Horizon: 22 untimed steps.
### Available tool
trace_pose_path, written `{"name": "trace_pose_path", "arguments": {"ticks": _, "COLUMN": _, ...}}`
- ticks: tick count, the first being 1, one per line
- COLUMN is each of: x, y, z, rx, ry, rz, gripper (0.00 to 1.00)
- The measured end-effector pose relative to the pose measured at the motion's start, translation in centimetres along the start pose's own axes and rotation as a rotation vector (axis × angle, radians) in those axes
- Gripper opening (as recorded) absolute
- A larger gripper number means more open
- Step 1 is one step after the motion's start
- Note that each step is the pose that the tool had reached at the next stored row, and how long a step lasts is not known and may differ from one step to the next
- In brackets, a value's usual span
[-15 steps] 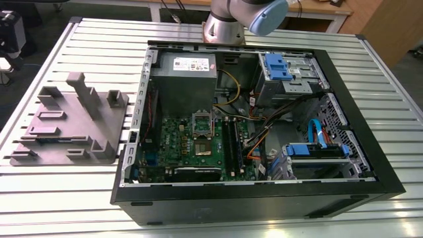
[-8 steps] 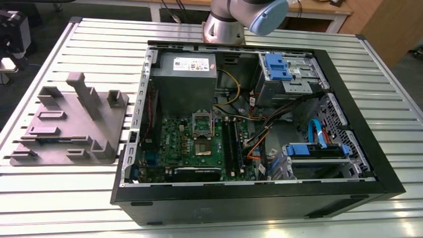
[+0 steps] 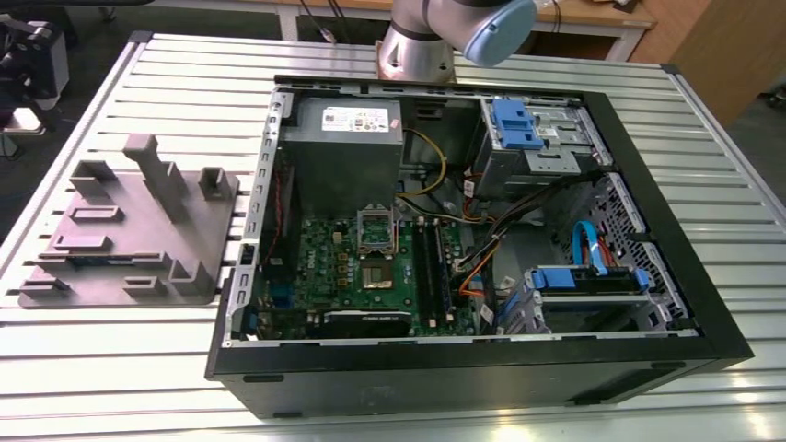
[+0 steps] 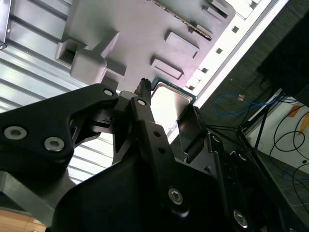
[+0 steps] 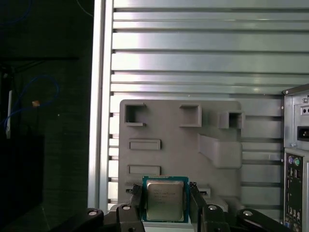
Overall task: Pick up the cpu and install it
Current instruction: 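Pick up the cpu and move it towards the insertion slot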
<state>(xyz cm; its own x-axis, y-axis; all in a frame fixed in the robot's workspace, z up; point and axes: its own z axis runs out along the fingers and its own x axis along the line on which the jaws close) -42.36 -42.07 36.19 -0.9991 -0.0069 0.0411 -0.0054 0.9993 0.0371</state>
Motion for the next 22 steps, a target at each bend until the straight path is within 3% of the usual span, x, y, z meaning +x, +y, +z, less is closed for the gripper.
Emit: {"name": "trace_pose_path", "arguments": {"ticks": 22, "x": -1.54, "y": -0.04, "z": -0.07, "rx": 0.0000, "ry": 0.0001, "rz": 0.000, "gripper": 0.47}}
